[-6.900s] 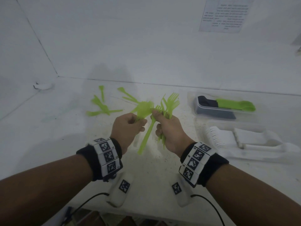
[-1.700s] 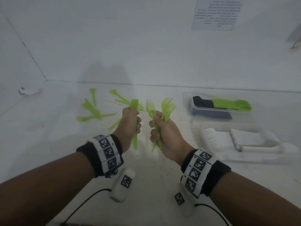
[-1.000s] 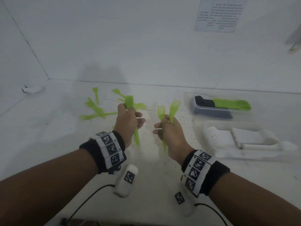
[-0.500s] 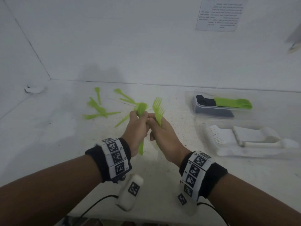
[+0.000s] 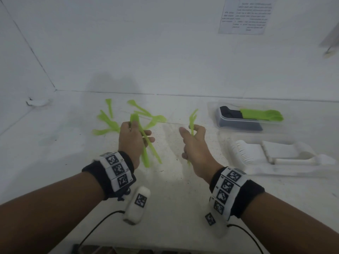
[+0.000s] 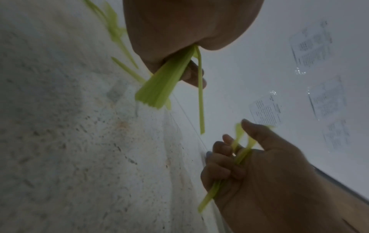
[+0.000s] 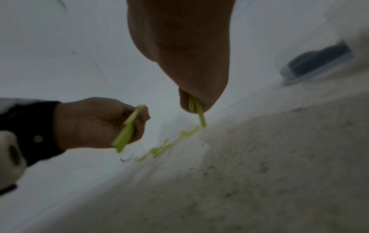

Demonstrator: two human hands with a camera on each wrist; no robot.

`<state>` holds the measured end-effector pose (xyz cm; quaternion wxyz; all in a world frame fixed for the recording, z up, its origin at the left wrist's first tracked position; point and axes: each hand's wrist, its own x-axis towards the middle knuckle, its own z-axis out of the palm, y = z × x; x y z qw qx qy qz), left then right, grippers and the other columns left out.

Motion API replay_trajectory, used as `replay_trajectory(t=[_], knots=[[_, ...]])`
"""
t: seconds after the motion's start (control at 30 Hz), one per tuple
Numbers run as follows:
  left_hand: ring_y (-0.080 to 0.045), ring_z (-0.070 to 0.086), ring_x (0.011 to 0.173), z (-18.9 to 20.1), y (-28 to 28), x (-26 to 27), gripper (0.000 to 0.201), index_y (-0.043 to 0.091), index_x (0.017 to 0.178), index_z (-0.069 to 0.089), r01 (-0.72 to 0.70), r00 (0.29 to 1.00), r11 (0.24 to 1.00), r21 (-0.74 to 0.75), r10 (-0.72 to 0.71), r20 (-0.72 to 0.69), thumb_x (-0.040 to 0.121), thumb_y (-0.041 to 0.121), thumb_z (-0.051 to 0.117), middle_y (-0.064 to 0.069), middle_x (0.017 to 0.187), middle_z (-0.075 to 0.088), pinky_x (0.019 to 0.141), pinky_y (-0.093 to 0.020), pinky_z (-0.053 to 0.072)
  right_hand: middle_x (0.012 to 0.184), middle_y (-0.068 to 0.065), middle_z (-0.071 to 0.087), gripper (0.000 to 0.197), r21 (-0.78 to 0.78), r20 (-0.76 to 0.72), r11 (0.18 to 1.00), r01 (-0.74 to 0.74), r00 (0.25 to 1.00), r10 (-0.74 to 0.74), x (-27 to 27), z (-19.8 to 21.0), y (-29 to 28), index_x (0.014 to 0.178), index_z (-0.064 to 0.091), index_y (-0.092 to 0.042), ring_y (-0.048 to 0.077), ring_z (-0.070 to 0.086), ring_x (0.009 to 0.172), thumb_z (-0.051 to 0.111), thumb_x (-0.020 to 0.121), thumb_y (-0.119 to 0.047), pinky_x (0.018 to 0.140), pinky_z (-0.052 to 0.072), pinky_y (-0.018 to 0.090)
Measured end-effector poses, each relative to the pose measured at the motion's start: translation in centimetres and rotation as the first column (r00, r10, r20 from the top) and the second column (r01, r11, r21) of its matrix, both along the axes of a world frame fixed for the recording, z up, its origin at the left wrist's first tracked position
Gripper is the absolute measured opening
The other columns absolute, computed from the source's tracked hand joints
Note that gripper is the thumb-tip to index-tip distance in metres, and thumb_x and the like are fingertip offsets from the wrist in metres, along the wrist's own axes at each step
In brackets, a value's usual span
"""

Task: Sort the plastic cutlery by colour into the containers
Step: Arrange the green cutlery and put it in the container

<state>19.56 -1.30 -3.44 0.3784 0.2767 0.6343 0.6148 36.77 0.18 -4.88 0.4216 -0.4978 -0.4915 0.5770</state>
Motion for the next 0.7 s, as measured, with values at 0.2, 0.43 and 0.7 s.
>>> replay_trajectory(t=[0.2, 0.43, 0.7], knots=[[-0.011, 0.035, 0.059, -0.3, 0.7, 1.2, 0.023, 0.016, 0.101, 0.049, 0.074, 0.996, 0.997, 0.021, -0.073, -0.049, 0.108, 0.037, 0.042, 0.001, 0.074, 0.039, 0.049, -0.027, 0.029, 0.092, 0.0, 0.048, 0.036, 0.08, 0.018, 0.98, -0.18, 0.984, 0.179, -0.3, 0.4, -0.7, 0.127, 0.058, -0.043, 0.011, 0.038, 0.06, 0.038, 0.106, -0.021, 0.061, 0.038, 0.03], [-0.012, 0.05, 0.092, 0.1, -0.4, 4.8, 0.038, 0.022, 0.128, 0.042, 0.236, 0.972, 0.972, -0.007, -0.236, -0.014, 0.106, 0.052, 0.035, 0.005, 0.099, 0.049, 0.081, -0.031, 0.043, 0.096, 0.004, 0.056, 0.039, 0.107, -0.015, 0.97, -0.22, 0.975, 0.223, -1.0, 0.7, -1.7, 0.139, 0.063, -0.03, 0.019, 0.059, 0.066, 0.042, 0.109, -0.016, 0.073, 0.057, 0.031], [-0.028, 0.068, 0.092, 0.5, 0.0, 6.0, 0.016, 0.025, 0.119, 0.04, 0.195, 0.98, 0.981, -0.02, -0.194, 0.031, 0.104, 0.03, 0.039, -0.006, 0.106, 0.059, 0.057, -0.038, 0.056, 0.101, -0.001, 0.077, 0.032, 0.154, 0.019, 0.962, -0.224, 0.974, 0.224, -0.9, 0.7, -2.5, 0.118, 0.075, -0.027, 0.017, 0.076, 0.09, 0.045, 0.11, -0.02, 0.087, 0.062, 0.037]])
